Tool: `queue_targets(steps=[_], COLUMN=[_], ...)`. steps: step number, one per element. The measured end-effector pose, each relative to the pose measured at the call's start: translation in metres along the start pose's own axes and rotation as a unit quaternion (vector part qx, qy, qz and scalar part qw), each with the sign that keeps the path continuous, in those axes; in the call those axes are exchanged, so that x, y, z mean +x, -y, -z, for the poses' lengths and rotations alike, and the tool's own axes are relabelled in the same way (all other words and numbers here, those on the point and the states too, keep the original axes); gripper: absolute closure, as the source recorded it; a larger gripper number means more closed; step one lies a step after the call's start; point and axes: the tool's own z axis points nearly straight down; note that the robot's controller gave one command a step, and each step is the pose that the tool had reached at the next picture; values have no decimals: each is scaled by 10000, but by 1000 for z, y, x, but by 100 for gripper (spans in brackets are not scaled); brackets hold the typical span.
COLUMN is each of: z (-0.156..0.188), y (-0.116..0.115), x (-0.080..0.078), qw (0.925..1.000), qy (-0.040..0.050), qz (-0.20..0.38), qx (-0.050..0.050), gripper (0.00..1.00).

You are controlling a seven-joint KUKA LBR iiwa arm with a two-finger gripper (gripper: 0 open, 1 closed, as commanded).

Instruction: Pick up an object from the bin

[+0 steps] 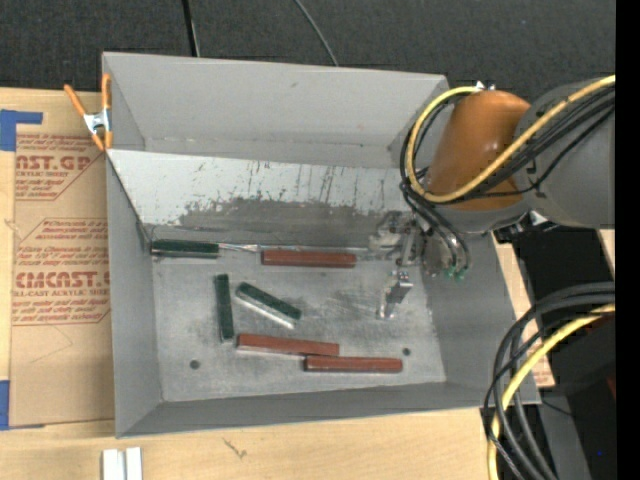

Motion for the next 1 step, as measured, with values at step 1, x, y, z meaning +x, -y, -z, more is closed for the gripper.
queue_targets(steps=[1], z=[-10], y=[-35], x=[37], qw=[9998], qy=[3], qz=[206], qx=[4], gripper=[0])
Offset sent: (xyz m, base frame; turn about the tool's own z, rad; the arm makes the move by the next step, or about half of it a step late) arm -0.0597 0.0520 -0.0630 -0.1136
